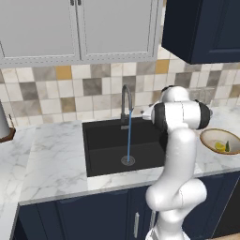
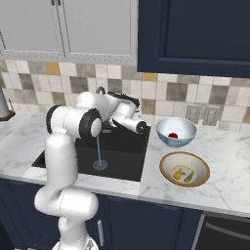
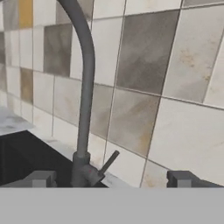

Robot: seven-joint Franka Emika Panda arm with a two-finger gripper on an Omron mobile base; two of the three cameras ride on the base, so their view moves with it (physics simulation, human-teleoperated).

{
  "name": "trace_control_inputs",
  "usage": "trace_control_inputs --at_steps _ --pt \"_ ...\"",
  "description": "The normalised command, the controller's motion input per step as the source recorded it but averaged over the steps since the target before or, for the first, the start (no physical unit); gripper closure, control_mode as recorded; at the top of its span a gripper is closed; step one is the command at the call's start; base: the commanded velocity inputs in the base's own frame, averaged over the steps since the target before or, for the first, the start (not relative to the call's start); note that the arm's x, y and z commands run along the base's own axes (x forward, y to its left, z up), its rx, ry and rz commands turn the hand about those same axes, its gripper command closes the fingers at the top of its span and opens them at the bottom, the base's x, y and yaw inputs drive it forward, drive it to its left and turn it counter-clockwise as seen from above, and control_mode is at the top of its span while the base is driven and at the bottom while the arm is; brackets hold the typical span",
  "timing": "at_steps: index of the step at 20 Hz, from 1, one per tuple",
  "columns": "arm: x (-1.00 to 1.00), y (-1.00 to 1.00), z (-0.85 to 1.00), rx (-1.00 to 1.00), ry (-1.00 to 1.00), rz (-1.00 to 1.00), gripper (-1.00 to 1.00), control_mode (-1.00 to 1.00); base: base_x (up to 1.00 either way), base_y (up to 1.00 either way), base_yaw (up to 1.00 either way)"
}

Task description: Pick the lemon wedges from the sink and place them in one bowl. Place the apple in the other bowl. Then turn off the sink faucet.

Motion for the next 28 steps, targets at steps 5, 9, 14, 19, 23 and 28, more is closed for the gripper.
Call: trace_control_inputs --at_steps 5,9,14,19,23,28 --pt "0.67 0.0 -0.32 0.03 0.0 0.0 -1.0 -1.0 0.0 0.0 0.0" --pt "0.7 0.0 -0.32 0.03 0.0 0.0 -1.0 -1.0 0.0 0.0 0.0" --pt "0.7 0.0 -0.3 0.03 0.0 0.0 -1.0 -1.0 0.0 0.0 0.0" --pt "0.65 0.0 -0.25 0.03 0.0 0.0 -1.0 -1.0 0.0 0.0 0.0" --pt "0.54 0.07 -0.1 0.03 0.0 0.0 -1.0 -1.0 0.0 0.0 0.0" --pt "0.2 0.38 -0.02 0.0 0.01 0.0 -1.0 -1.0 0.0 0.0 0.0"
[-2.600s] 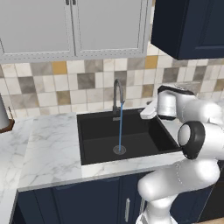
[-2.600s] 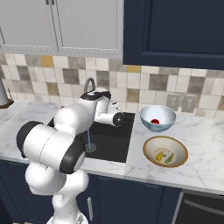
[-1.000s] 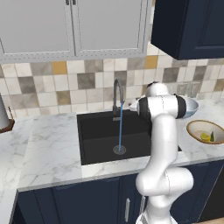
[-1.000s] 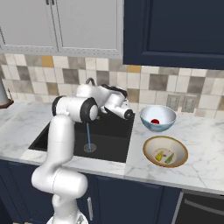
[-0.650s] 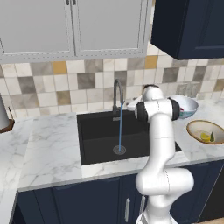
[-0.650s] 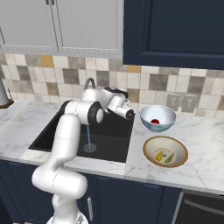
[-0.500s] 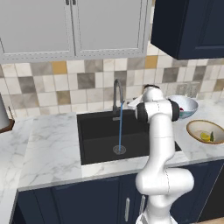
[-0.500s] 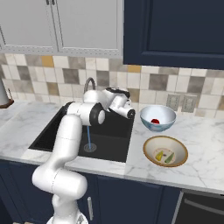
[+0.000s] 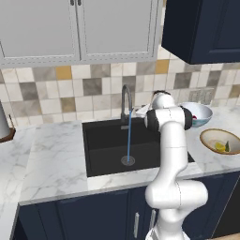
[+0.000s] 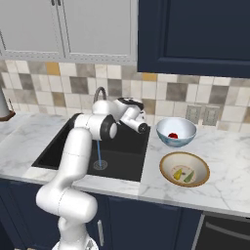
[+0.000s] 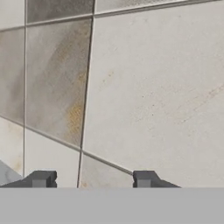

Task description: Pick the lemon wedges from the sink and place them in one bowl. Place the apple in the other bowl. Then turn off the sink faucet.

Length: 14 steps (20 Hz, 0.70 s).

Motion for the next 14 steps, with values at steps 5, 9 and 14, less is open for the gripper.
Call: trace_control_inputs --at_steps 5,9,14 --pt "0.0 0.56 0.0 0.0 0.04 0.0 -1.0 -1.0 0.0 0.0 0.0" --pt "0.04 0.46 0.0 0.0 0.04 0.0 -1.0 -1.0 0.0 0.0 0.0" --pt "0.66 0.05 0.15 0.08 0.0 0.0 -1.0 -1.0 0.0 0.0 0.0"
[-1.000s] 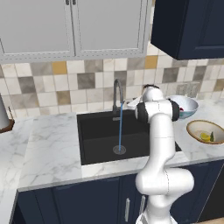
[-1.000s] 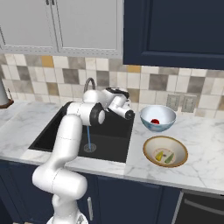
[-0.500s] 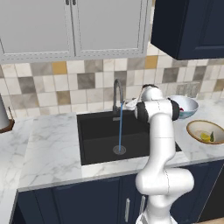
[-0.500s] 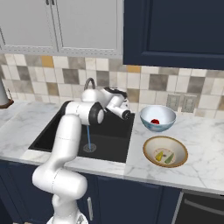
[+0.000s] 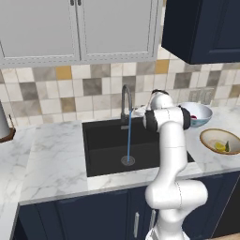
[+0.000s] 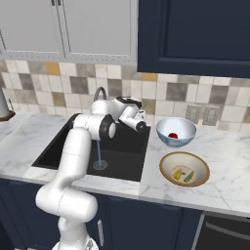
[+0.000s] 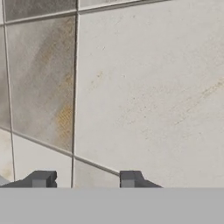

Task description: Pick the lemon wedges from the sink and place them in one bowl. Place the apple in the other bowl. Then turn off the sink faucet.

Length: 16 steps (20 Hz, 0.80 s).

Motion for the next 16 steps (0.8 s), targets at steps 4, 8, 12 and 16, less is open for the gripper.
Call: trace_control_inputs --at_steps 4,8,12,16 --pt "0.63 0.14 0.15 0.06 -0.02 0.0 -1.0 -1.0 0.0 0.0 0.0" --pt "0.36 0.5 0.0 0.0 0.0 0.0 -1.0 -1.0 0.0 0.0 0.0" --pt "0.04 0.56 0.02 0.0 0.0 0.03 -1.0 -1.0 0.0 0.0 0.0" --pt "0.02 0.6 0.1 0.0 0.01 0.1 -1.0 -1.0 0.0 0.0 0.0"
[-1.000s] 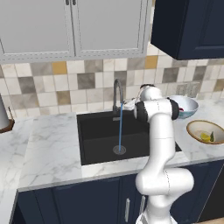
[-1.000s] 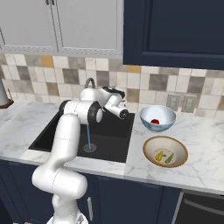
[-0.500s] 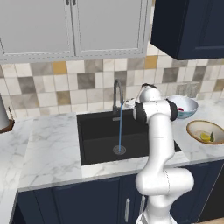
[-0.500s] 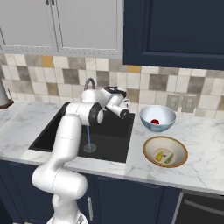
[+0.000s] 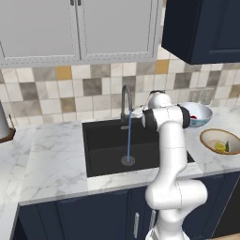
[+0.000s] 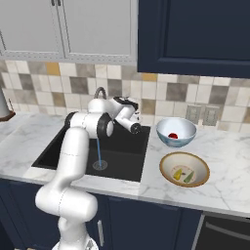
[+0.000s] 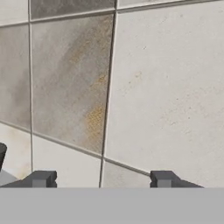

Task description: Pick the lemon wedges from the sink and place them in one bowl. Place the apple in the other bowl. Then turn off the sink faucet.

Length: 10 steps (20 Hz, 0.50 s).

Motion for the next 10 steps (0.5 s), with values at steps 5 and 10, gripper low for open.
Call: trace_control_inputs --at_steps 5,10 --pt "0.53 0.51 0.34 0.05 0.0 0.08 -1.0 -1.0 0.0 0.0 0.0" --pt "0.47 0.73 0.67 0.04 -0.05 0.01 -1.0 -1.0 0.0 0.0 0.0"
